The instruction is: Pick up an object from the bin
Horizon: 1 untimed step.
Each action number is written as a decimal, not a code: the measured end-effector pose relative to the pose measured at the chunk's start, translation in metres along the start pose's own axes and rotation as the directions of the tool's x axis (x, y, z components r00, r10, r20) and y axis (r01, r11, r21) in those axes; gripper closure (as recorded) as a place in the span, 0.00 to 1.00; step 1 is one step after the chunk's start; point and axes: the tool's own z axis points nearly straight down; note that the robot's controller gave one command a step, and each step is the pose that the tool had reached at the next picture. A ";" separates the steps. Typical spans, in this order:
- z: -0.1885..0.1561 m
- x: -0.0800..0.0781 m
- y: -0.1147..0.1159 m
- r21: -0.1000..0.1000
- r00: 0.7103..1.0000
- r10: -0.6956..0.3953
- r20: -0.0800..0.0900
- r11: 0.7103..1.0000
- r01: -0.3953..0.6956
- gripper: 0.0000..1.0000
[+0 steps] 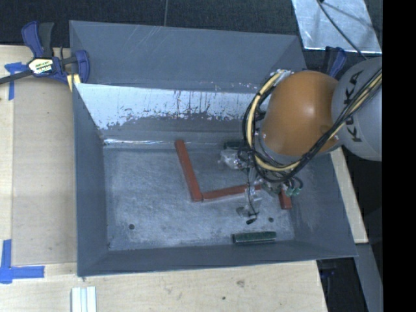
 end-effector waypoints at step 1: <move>0.083 -0.018 -0.017 -0.002 0.999 -0.040 -0.007 0.999 0.040 0.00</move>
Offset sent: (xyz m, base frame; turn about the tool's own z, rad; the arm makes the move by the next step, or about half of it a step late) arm 0.0227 -0.0118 -0.0789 -0.0416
